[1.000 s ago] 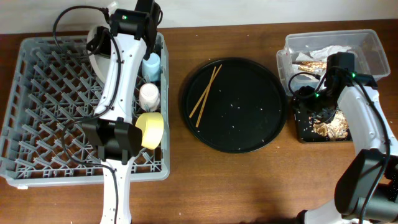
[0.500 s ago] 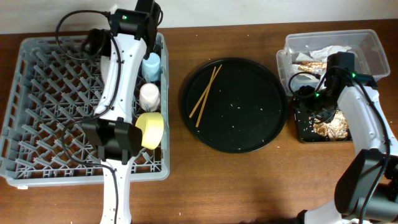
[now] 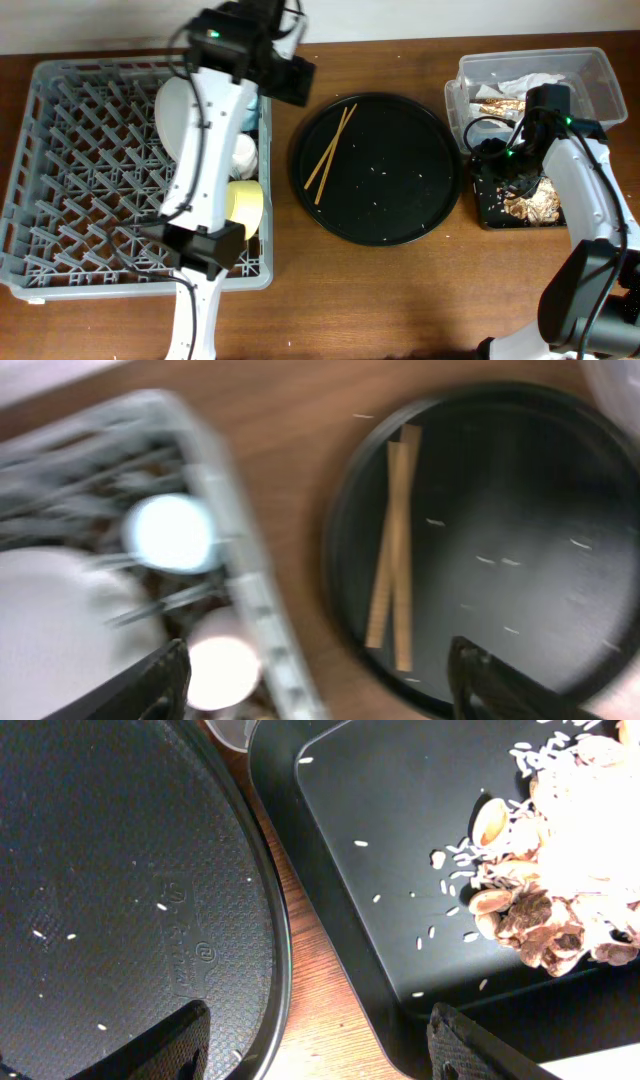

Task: Sort waste into correct bins and load items into the dishwasher rack
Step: 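Reach the left gripper to a wooden chopstick and grasp it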

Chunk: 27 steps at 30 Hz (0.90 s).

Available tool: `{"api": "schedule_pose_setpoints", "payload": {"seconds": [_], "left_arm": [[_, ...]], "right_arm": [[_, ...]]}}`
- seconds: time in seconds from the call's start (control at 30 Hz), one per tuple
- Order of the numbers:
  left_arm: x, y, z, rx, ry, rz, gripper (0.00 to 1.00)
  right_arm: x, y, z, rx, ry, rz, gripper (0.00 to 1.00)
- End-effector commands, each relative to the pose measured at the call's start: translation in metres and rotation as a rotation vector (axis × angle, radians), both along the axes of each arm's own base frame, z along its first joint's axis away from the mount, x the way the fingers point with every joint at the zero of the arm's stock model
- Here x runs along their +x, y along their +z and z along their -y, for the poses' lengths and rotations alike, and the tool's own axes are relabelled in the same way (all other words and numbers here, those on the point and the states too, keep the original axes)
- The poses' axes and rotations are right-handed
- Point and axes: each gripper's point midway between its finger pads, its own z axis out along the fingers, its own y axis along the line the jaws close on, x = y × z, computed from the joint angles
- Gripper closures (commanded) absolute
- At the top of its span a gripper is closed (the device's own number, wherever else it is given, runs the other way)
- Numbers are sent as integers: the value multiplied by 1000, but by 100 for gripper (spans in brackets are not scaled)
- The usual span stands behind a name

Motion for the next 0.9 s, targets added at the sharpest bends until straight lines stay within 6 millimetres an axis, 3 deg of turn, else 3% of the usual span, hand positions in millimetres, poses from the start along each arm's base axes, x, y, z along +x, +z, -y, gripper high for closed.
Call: {"api": "schedule_pose_setpoints", "payload": {"seconds": [0.0, 0.2, 0.33, 0.5, 0.63, 0.8, 0.87], "left_arm": [[-22, -45, 59, -36, -143, -135, 29], [-23, -157, 84, 57, -88, -322, 34], [-23, -208, 85, 96, -85, -398, 36], [-24, -238, 86, 116, -84, -436, 48], [-28, -259, 84, 136, -82, -474, 51], [-35, -273, 89, 153, -96, -498, 77], [-35, -273, 90, 152, -99, -495, 77]], "right_arm": [[-2, 5, 2, -13, 5, 12, 29], [-7, 4, 1, -8, 5, -10, 29], [-9, 4, 0, -6, 5, -20, 29], [-12, 3, 0, -3, 5, -32, 29], [-13, 3, -1, -2, 5, -36, 29], [-13, 3, 0, -3, 5, -36, 29], [-13, 3, 0, -3, 5, -36, 29]]}}
